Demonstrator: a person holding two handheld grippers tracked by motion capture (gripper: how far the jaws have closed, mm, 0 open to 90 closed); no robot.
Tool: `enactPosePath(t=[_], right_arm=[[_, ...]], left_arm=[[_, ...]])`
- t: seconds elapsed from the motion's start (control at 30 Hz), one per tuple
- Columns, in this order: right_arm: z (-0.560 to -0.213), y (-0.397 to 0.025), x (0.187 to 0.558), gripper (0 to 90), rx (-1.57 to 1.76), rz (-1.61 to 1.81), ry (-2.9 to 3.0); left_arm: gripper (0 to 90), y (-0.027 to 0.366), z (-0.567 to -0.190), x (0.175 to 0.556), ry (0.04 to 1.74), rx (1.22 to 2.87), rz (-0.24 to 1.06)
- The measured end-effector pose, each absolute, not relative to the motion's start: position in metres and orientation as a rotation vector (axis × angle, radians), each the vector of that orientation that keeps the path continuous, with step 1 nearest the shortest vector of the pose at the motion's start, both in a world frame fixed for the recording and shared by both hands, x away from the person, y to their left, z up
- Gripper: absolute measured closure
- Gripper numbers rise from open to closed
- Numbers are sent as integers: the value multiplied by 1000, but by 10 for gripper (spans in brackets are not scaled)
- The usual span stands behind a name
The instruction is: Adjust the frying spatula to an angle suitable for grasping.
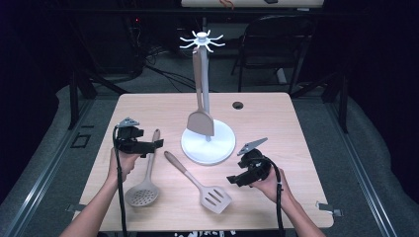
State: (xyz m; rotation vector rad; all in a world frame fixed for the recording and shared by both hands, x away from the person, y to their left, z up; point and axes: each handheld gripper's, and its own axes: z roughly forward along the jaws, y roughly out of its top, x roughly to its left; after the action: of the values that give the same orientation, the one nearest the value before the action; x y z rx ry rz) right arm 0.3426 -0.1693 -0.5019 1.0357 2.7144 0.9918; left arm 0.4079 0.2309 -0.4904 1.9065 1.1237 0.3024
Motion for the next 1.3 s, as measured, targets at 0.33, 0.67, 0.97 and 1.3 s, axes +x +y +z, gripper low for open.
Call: enactPosePath(t=[0.33, 0.67, 0.97, 1.3], right_arm=[[-510, -160, 334, 813, 981, 920, 2801], [-512, -135, 316, 839, 889, 947, 2854], [-519, -120, 310, 840, 863, 902, 2912], [-535, -114, 310, 855, 872, 790, 2958]], left_arm=[[12, 229, -494, 410, 1133, 1925, 292], [18, 227, -496, 411, 1136, 1943, 282], [19, 224, -498, 410, 1134, 1968, 277], [25, 218, -500, 409, 1125, 1988, 267]])
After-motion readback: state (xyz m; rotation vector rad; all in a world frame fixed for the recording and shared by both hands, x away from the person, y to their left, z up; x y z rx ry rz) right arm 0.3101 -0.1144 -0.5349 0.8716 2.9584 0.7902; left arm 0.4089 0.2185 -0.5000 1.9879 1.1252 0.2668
